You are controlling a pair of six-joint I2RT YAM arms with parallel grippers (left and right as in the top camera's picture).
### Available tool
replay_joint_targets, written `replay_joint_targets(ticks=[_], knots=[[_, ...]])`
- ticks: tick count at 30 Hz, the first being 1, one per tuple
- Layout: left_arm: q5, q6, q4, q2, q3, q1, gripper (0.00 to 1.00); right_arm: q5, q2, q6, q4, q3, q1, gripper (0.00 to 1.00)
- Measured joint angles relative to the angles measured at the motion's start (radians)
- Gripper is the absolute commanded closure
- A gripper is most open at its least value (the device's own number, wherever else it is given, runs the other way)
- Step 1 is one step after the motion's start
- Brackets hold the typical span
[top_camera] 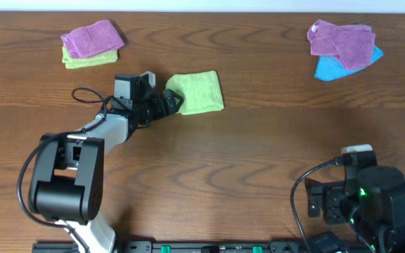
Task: Fold the cloth
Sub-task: 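Grasp the folded green square with the left gripper, then carry the green square to the back-left stack and place it on top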
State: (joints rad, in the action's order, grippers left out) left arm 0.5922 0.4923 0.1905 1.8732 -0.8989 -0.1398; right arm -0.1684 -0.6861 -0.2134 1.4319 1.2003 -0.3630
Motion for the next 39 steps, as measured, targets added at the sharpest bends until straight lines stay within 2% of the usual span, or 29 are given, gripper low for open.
replay_joint_targets(ticks=[11, 12, 13, 14, 15, 16, 22, 29, 31, 34, 36, 39], knots=[[0.101, 0.144, 0.187, 0.101, -0.032, -0.073, 0.04, 0.003, 0.0, -0.006, 0.0, 0.0, 0.0, 0.01], [0.106, 0.156, 0.197, 0.106, -0.033, -0.084, 0.0, 0.003, 0.0, -0.006, 0.0, 0.0, 0.0, 0.01], [0.11, 0.163, 0.209, 0.11, -0.033, -0.094, 0.17, 0.003, 0.0, -0.006, 0.0, 0.0, 0.0, 0.01], [0.113, 0.178, 0.22, 0.114, -0.035, -0.105, 0.51, 0.004, 0.0, -0.006, 0.0, 0.0, 0.0, 0.01], [0.109, 0.192, 0.22, 0.121, -0.036, -0.116, 0.78, 0.004, 0.0, -0.006, 0.0, 0.0, 0.0, 0.01], [0.109, 0.201, 0.227, 0.138, -0.035, -0.127, 0.94, 0.003, 0.0, -0.006, 0.0, 0.0, 0.0, 0.01], [0.129, 0.291, 0.248, 0.205, -0.039, -0.15, 0.95, 0.004, 0.0, -0.006, 0.008, 0.0, 0.0, 0.01], [0.175, 0.244, 0.152, 0.229, -0.116, -0.115, 0.94, 0.003, 0.0, -0.006, 0.017, 0.0, 0.0, 0.01], [0.178, 0.199, 0.045, 0.23, -0.173, -0.097, 0.95, 0.004, 0.0, -0.006, 0.016, 0.0, 0.0, 0.01], [0.14, 0.086, -0.198, 0.229, -0.282, -0.07, 0.95, 0.003, 0.0, -0.006, 0.017, 0.0, 0.0, 0.01], [0.091, -0.024, -0.41, 0.227, -0.399, -0.056, 0.94, 0.003, 0.0, -0.006, 0.016, 0.0, 0.0, 0.01], [0.016, -0.156, -0.591, 0.22, -0.545, -0.045, 0.95, 0.0, 0.0, -0.006, 0.015, -0.001, 0.0, 0.01]])
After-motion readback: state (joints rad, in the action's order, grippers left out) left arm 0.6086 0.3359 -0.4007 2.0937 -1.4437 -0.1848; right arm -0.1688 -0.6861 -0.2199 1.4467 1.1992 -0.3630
